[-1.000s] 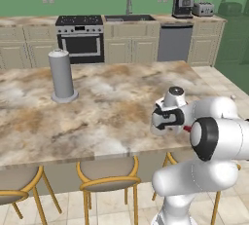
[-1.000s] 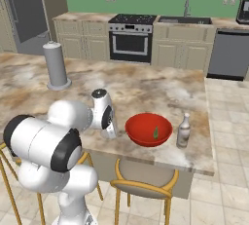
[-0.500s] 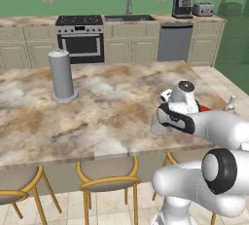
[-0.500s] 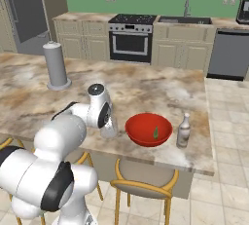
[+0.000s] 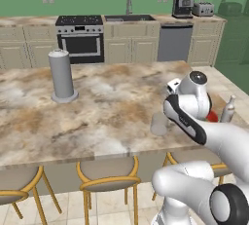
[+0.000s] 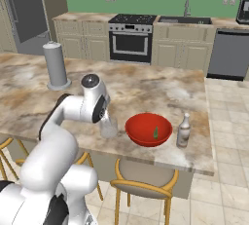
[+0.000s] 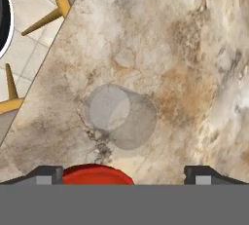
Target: There is a bowl on the dining counter. Grab a lemon wedge from the fridge and place it in the bowl. Then get the liquor bottle and glass cup from the cabinet and place them next to the bowl.
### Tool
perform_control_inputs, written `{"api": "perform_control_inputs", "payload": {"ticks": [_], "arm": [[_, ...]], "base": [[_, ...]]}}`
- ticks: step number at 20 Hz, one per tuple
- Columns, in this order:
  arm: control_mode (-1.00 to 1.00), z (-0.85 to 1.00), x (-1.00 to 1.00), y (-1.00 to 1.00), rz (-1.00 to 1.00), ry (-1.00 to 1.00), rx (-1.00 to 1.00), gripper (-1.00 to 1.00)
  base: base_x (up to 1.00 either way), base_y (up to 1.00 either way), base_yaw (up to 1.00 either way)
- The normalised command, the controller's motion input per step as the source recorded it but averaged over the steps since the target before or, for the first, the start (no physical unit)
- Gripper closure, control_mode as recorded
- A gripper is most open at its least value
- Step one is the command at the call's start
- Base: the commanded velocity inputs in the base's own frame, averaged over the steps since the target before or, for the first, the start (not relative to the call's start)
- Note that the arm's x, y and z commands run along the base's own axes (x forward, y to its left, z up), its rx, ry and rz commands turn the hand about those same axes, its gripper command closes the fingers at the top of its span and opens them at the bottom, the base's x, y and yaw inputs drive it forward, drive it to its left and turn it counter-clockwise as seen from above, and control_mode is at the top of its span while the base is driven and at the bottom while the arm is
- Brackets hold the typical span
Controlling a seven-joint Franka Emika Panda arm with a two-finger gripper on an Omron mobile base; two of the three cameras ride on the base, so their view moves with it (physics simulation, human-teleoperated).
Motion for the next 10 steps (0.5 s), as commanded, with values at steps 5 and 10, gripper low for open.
{"api": "perform_control_inputs", "payload": {"ticks": [5,10], "arm": [[-1.00,0.59,-0.31,0.06,0.00,-0.05,0.02,-1.00],[-1.00,0.24,-0.62,0.14,0.00,-0.36,0.00,-1.00]], "base": [[0.00,0.00,0.00],[0.00,0.00,0.00]]}}
